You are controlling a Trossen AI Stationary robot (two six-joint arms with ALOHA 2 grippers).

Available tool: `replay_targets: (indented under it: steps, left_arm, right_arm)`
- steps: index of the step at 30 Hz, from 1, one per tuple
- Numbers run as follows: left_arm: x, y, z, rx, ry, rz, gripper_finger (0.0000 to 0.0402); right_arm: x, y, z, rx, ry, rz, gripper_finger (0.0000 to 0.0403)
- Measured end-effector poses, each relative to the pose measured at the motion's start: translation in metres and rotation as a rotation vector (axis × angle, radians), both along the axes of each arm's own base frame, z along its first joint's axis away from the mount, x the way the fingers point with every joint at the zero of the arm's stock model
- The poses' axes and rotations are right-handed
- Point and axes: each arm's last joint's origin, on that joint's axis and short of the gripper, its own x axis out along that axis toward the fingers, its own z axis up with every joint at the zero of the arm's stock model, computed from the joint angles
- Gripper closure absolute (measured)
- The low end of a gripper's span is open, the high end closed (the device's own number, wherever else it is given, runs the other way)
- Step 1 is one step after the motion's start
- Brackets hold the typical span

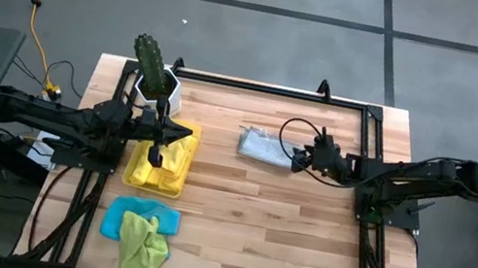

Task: Fold microfiber towels
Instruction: Put the folded gray microfiber towel into the yellow bin

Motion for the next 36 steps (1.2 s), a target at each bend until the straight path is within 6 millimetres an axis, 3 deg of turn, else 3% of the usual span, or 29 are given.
replay_targets:
  steps: [6, 13, 23, 33, 36]
  left_arm:
    - [0.000, 0.000, 0.000, 0.000, 0.000, 0.004, 0.0402]
    - [0.000, 0.001, 0.000, -0.001, 0.000, 0.025, 0.0402]
    - [0.000, 0.001, 0.000, -0.001, -0.001, 0.025, 0.0402]
    - [0.000, 0.001, 0.000, -0.020, -0.009, 0.024, 0.0402]
    - [0.000, 0.001, 0.002, -0.072, -0.032, 0.021, 0.0402]
  right_arm:
    - [-0.004, 0.000, -0.010, 0.076, 0.038, -0.076, 0.0192]
    - [0.013, -0.002, -0.033, 0.101, 0.076, -0.065, 0.0192]
    - [0.022, -0.013, -0.057, 0.199, 0.087, -0.103, 0.0192]
    - [0.031, -0.010, -0.072, 0.182, 0.080, -0.113, 0.0193]
    - [0.032, -0.011, -0.075, 0.154, 0.100, -0.106, 0.0209]
